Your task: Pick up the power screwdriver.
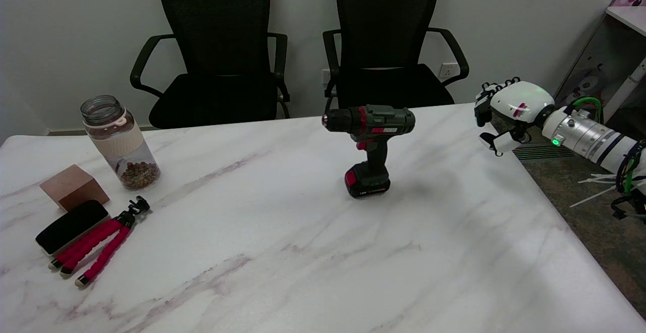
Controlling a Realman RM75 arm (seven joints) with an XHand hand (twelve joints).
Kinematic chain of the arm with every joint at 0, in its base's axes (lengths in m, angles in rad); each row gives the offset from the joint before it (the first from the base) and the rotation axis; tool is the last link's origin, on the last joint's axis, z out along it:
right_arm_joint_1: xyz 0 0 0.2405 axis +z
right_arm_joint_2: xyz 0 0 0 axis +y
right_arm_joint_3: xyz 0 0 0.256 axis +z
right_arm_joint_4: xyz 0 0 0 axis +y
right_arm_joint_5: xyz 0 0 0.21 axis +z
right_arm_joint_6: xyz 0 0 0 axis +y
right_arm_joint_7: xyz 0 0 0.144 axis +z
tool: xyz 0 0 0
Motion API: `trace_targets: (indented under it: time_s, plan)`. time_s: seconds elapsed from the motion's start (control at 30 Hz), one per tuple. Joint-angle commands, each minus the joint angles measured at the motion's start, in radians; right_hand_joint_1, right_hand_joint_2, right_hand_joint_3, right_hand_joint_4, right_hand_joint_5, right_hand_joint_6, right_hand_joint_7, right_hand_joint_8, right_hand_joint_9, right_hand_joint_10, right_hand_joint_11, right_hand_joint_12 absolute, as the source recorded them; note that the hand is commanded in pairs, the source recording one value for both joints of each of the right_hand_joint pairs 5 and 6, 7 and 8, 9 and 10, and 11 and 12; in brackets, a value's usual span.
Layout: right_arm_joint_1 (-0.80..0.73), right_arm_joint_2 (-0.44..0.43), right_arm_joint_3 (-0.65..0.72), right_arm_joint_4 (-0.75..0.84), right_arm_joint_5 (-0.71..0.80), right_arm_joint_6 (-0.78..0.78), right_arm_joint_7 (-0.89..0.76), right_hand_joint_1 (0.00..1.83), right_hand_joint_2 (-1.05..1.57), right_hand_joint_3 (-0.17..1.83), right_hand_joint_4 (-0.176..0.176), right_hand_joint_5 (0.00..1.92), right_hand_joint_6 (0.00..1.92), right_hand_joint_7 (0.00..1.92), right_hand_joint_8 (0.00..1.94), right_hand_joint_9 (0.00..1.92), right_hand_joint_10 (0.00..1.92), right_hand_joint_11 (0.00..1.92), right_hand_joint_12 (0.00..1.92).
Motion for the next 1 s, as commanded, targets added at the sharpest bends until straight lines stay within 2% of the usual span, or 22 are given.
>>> trace_targets:
  time_s: [0.03, 0.37, 0.5, 0.6, 0.77, 1.0]
  plan:
    - [0.019, 0.004, 0.004, -0.089, 0.003, 0.071, 0.012, 0.93, 0.63, 0.98, -0.086, 0.92, 0.92, 0.92, 0.92, 0.46, 0.46, 0.59, 0.59]
    - [0.007, 0.004, 0.007, -0.140, 0.024, 0.107, 0.028, 0.93, 0.61, 0.98, -0.086, 0.92, 0.92, 0.92, 0.92, 0.51, 0.51, 0.64, 0.64]
    - [0.007, 0.004, -0.001, -0.141, 0.070, 0.110, 0.075, 0.92, 0.50, 1.05, -0.082, 0.89, 0.89, 0.89, 0.89, 0.51, 0.51, 0.64, 0.64]
    - [0.002, 0.004, -0.008, -0.145, 0.122, 0.119, 0.162, 0.90, 0.34, 1.11, -0.053, 0.82, 0.82, 0.82, 0.82, 0.48, 0.48, 0.59, 0.59]
    - [-0.024, 0.004, -0.011, -0.141, 0.188, 0.122, 0.389, 0.88, 0.11, 1.03, -0.020, 0.61, 0.61, 0.61, 0.61, 0.46, 0.46, 0.58, 0.58]
    - [-0.054, 0.002, -0.013, -0.142, 0.266, 0.122, 0.509, 0.87, -0.05, 1.01, 0.022, 0.47, 0.47, 0.47, 0.47, 0.48, 0.48, 0.61, 0.61]
